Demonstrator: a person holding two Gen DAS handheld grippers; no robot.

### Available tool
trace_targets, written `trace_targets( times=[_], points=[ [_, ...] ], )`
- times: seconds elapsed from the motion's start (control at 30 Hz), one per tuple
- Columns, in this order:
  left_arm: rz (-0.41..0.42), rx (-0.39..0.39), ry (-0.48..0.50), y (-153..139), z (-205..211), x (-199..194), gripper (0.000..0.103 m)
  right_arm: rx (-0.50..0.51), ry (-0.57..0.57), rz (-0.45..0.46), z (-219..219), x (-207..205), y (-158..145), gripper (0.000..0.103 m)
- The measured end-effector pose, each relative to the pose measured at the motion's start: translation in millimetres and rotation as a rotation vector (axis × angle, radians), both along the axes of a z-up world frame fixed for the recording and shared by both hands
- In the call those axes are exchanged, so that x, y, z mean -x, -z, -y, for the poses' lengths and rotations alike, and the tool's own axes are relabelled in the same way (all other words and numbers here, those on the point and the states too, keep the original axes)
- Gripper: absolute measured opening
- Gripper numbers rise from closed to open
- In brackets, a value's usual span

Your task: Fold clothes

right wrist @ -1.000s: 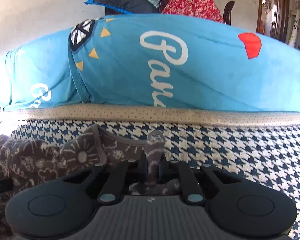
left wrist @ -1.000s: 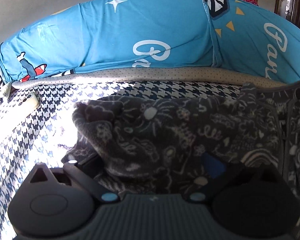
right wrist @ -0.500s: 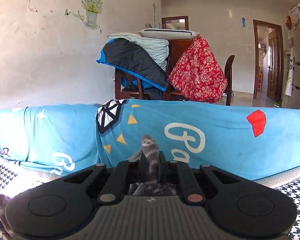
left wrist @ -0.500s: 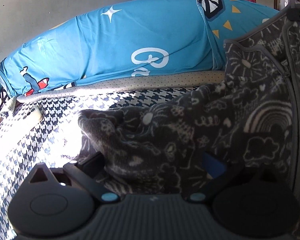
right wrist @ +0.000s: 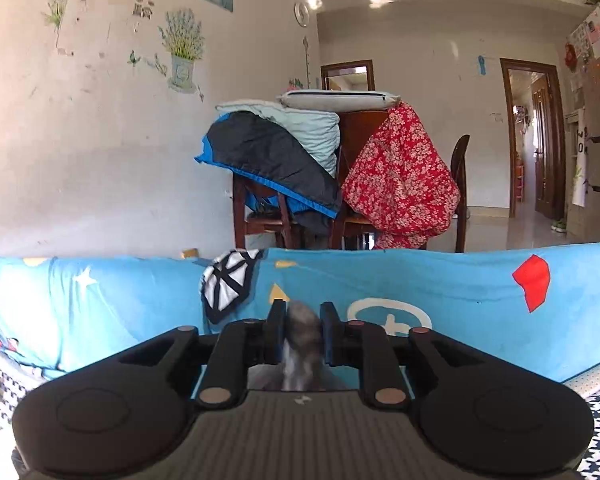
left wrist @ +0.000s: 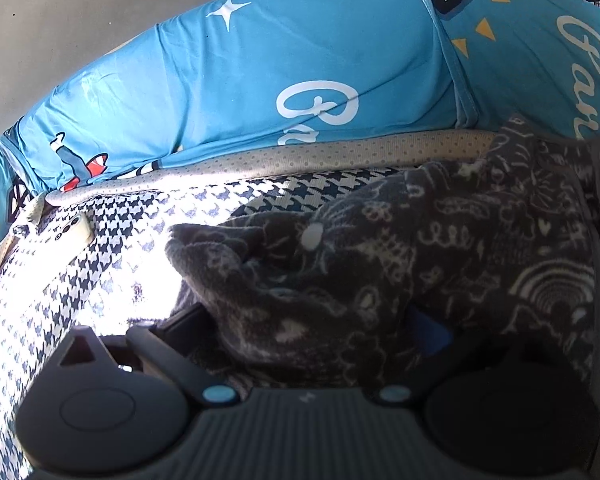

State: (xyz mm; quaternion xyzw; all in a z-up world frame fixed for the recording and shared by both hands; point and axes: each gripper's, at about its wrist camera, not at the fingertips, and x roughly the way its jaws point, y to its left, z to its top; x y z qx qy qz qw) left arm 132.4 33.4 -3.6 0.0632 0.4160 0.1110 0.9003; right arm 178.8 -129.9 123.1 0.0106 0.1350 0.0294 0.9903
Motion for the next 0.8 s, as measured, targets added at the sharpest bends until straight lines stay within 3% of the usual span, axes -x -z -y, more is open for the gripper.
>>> trace_targets(
  times=[0.17, 0.27, 0.57, 0.8],
  points=[
    [0.000, -0.006, -0.001, 1, 0, 0, 0.103, -0.053, 0.007, -0.044, 11, -5, 2, 0.028],
    [-0.003, -0.002, -0.001, 0, 0, -1, 0.103, -0.032, 0.016, -0.055, 12, -3, 1, 0.029],
    [-0.007, 0.006, -0.004, 1, -1, -3, 0.103, -0.019, 0.042, -0.141, 22, 17, 5, 0.042],
    [-0.009, 0.012, -0.006, 1, -3, -3, 0.103, -0.069, 0.127, -0.296, 45, 48, 30, 0.046]
  ],
)
